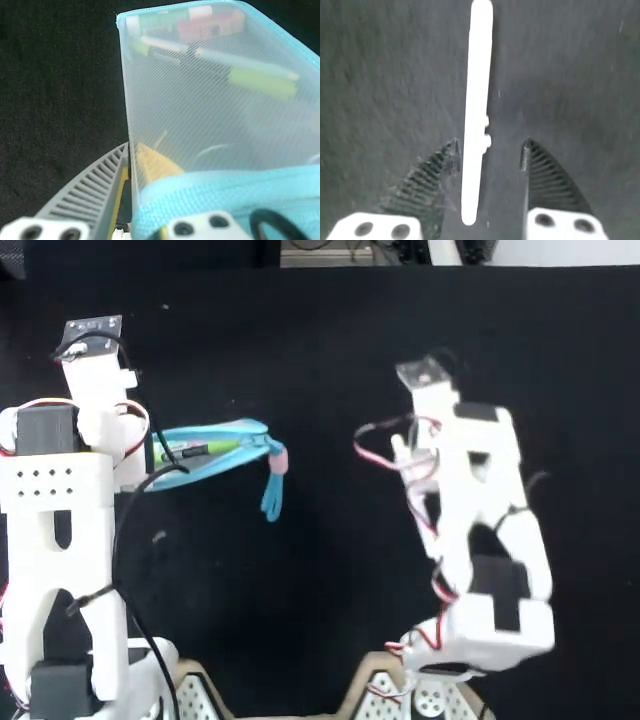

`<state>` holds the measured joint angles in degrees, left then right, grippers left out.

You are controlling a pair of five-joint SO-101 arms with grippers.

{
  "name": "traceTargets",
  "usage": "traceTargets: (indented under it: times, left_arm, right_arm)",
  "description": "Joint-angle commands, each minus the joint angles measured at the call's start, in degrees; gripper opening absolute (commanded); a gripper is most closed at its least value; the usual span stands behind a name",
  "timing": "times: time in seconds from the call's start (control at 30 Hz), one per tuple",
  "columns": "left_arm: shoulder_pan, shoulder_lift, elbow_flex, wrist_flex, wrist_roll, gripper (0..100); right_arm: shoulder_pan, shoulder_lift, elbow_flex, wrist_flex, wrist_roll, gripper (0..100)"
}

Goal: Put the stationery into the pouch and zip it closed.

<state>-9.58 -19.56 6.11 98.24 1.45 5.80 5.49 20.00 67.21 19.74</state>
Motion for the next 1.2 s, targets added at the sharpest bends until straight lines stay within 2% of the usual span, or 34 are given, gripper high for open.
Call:
traceTargets:
  times: [0.0, 0.2, 0.53, 0.7, 0.93, 1.17]
  left_arm:
    - [-0.48, 0.53, 2.42, 0.79, 0.09, 3]
    - [-0.48, 0.53, 2.42, 0.70, 0.09, 3]
    - [-0.48, 0.53, 2.42, 0.70, 0.09, 3]
    - [-0.48, 0.53, 2.42, 0.70, 0.09, 3]
    - [-0.48, 0.53, 2.33, 0.62, 0.09, 3]
    - [-0.48, 0.53, 2.33, 0.62, 0.09, 3]
  right_arm:
    - [-4.13, 7.96, -14.02, 0.00, -2.46, 18.4]
    - [-4.84, 17.89, -23.78, -0.18, -2.02, 18.4]
    - [-5.01, 26.77, -30.90, 0.35, -0.18, 17.5]
    - [-4.40, 28.18, -30.81, 0.35, 1.85, 0.6]
    - [-2.55, 19.56, -29.41, 7.03, 2.11, 1.1]
    - [-2.99, -2.15, -15.69, 8.00, 2.02, 1.1]
